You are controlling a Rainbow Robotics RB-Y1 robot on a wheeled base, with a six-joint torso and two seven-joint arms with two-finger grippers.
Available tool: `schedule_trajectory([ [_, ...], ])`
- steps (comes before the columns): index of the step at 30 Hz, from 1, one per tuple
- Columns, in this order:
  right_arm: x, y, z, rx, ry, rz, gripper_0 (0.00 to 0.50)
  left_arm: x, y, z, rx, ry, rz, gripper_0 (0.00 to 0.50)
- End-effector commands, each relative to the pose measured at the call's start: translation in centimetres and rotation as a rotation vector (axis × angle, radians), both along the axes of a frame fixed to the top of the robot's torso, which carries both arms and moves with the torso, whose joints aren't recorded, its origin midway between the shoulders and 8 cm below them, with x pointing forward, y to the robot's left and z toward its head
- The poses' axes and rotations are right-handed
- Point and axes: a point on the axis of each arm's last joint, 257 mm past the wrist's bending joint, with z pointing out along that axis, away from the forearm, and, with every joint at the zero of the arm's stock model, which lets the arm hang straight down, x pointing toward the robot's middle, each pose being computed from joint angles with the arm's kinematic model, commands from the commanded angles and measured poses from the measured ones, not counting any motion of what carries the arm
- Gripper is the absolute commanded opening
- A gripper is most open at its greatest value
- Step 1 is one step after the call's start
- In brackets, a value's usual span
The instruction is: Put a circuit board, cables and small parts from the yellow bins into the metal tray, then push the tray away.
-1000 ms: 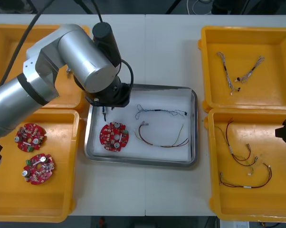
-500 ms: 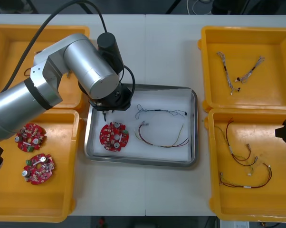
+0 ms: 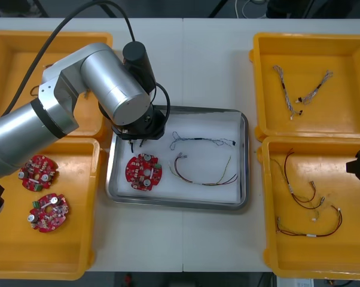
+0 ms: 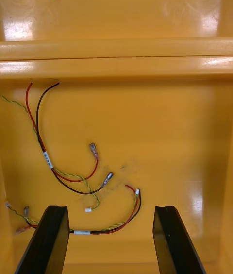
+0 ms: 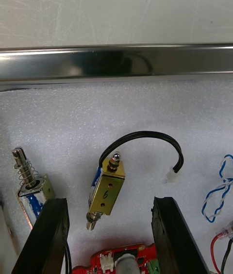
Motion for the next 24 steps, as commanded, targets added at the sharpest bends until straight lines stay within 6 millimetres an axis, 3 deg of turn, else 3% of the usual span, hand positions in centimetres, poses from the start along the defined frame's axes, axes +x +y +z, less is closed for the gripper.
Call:
schedule_trajectory([
  [1, -0.5, -0.9, 1.1, -0.027, -0.014, -0.011, 0.500, -0.9, -0.5, 3.7, -0.021, -0.006, -0.015, 0.500],
  [9, -0.6, -0.3, 1.1, -0.032, -0.008, 0.023, 0.500, -2.0, 3.5, 9.0, -0.004, -0.007, 0.013, 0.500],
  [12, -0.6, 0.2, 1.3, -0.046, -0.005, 0.054, 0.500, -2.6, 6.7, 11.0, 0.036, -0.001, -0.007, 0.500],
  [18, -0.5, 2.0, 2.0, -0.059, -0.020, 0.124, 0.500, -3.6, 11.9, 13.0, 0.050, -0.003, -0.025, 0.500],
  [24, -0.4, 5.9, 2.4, -0.050, -0.003, 0.268, 0.500, -4.6, 17.2, 13.7, 0.071, -0.027, -0.021, 0.500],
])
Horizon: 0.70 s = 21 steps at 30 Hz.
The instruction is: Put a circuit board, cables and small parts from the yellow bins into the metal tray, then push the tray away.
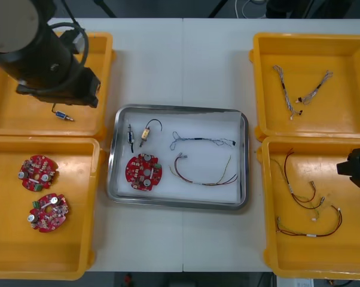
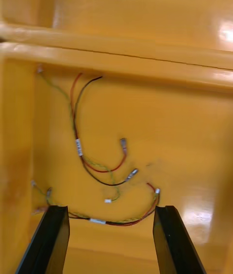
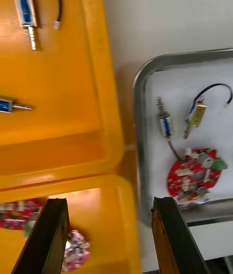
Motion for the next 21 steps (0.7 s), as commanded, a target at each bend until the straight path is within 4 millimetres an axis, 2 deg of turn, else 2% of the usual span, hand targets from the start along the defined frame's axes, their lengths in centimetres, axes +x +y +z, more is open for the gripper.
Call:
schedule_trajectory([
  [1, 0.2, 3.3, 1.5, -0.033, -0.010, 0.130, 0.500, -1.4, 5.7, 0.7, 0.029, -0.022, 0.054, 0.500],
  [10, 0.5, 9.6, 2.2, -0.046, -0.009, 0.352, 0.500, -3.7, 12.6, -0.1, 0.015, -0.024, 0.121, 0.500],
  [11, 0.5, 10.1, 2.3, -0.050, -0.013, 0.366, 0.500, -3.9, 13.0, -0.1, 0.016, -0.024, 0.122, 0.500],
  [17, 0.2, 16.0, 2.7, -0.095, -0.021, 0.556, 0.500, -5.5, 16.1, -0.9, 0.019, -0.021, 0.138, 0.500],
  [21, -0.4, 19.7, 2.3, -0.124, -0.017, 0.670, 0.500, -6.6, 17.5, -1.9, 0.030, -0.007, 0.146, 0.500],
])
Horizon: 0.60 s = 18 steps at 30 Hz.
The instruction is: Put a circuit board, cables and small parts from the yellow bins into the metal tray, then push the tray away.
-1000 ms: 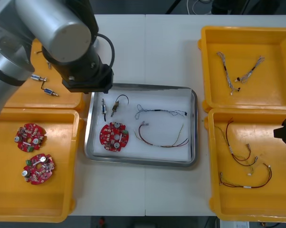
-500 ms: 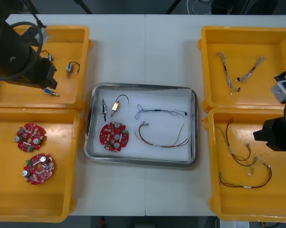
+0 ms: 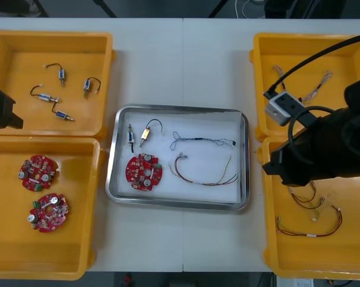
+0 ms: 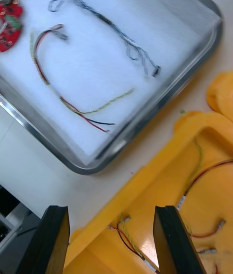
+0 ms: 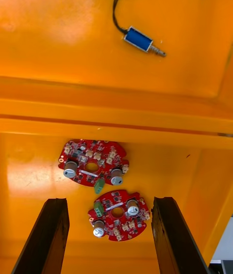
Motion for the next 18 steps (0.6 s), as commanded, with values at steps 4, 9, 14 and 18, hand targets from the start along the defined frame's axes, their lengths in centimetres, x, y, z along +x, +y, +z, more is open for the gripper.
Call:
schedule_trajectory([
  [4, -0.9, 7.2, -0.5, -0.081, -0.031, 0.199, 0.500, -2.9, 3.7, -0.4, 0.140, 0.008, -0.107, 0.500],
  [9, -0.8, 10.1, -2.3, -0.160, -0.037, 0.272, 0.500, -3.7, 3.9, -1.4, 0.155, 0.007, -0.118, 0.500],
  [14, -1.2, 12.0, -4.6, -0.255, -0.024, 0.353, 0.500, -3.9, 4.4, -1.6, 0.155, -0.008, -0.116, 0.500],
  [18, -0.9, 12.8, -5.9, -0.359, -0.055, 0.454, 0.500, -3.9, 4.6, -1.6, 0.156, -0.013, -0.115, 0.500],
])
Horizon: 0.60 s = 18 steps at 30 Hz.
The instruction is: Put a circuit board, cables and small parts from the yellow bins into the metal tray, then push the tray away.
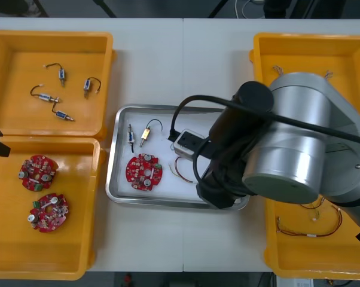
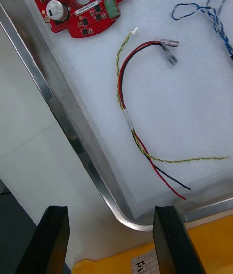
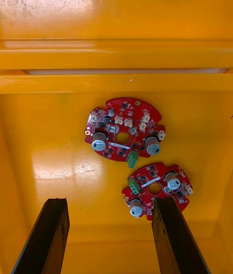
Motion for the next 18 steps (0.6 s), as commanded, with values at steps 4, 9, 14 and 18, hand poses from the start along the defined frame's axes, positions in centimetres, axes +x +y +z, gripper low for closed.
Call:
schedule_trajectory([
  [4, 0.1, 2.4, -1.9, -0.174, -0.070, 0.225, 0.500, 0.1, 2.1, 1.8, 0.072, -0.052, -0.016, 0.500],
  [9, 0.3, 4.5, -3.8, -0.215, -0.126, 0.289, 0.500, 0.2, 2.2, 1.6, 0.067, -0.064, -0.013, 0.500],
  [14, 0.3, 6.1, -5.4, -0.225, -0.142, 0.315, 0.500, 0.2, 2.2, 1.6, 0.066, -0.065, -0.011, 0.500],
  [18, 0.7, 7.2, -6.8, -0.233, -0.168, 0.336, 0.500, 0.2, 2.5, 1.6, 0.064, -0.069, -0.006, 0.500],
])
